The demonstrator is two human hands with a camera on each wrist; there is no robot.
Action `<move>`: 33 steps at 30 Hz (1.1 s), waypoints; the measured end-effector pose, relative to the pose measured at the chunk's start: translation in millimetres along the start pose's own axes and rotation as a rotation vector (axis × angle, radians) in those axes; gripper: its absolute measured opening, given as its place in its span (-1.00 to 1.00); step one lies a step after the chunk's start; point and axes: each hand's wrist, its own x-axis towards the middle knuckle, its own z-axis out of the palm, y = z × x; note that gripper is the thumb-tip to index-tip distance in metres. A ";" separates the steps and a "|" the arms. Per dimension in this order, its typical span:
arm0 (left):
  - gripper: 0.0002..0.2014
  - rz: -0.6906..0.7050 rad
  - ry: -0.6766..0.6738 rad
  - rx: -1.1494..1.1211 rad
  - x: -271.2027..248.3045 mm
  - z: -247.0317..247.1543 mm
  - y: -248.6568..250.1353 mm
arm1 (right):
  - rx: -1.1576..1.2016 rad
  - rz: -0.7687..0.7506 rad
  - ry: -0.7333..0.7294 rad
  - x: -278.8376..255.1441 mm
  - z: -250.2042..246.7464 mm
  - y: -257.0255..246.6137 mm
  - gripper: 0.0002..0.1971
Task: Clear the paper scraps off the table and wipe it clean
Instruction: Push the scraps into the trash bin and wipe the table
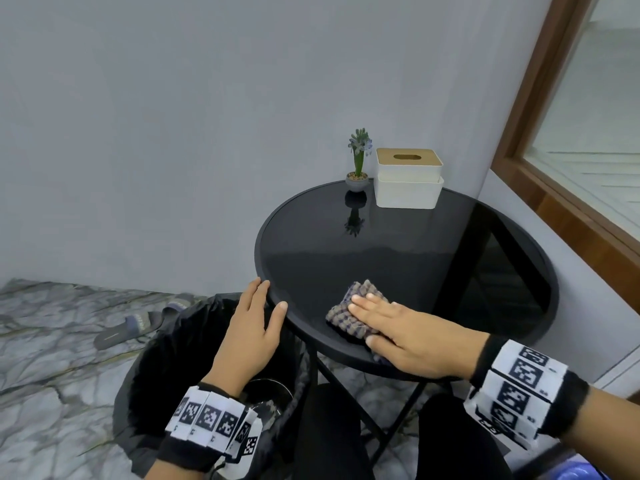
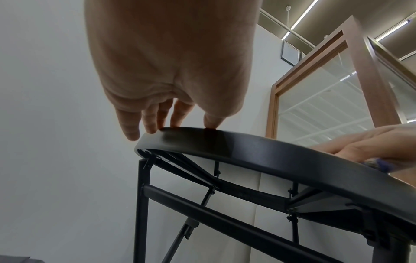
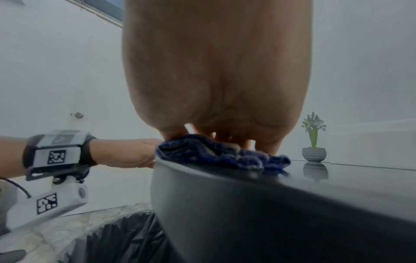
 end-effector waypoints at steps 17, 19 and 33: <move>-0.38 0.019 0.032 0.006 1.8 1.0 -1.7 | -0.024 -0.010 0.085 -10.8 3.7 18.4 -0.45; -0.40 0.021 0.040 0.009 1.3 1.3 0.3 | -0.030 0.059 0.086 0.4 -4.2 26.5 -0.45; -0.36 0.241 0.011 0.158 2.2 25.7 40.0 | -0.032 0.236 0.024 74.8 -38.1 38.9 -0.44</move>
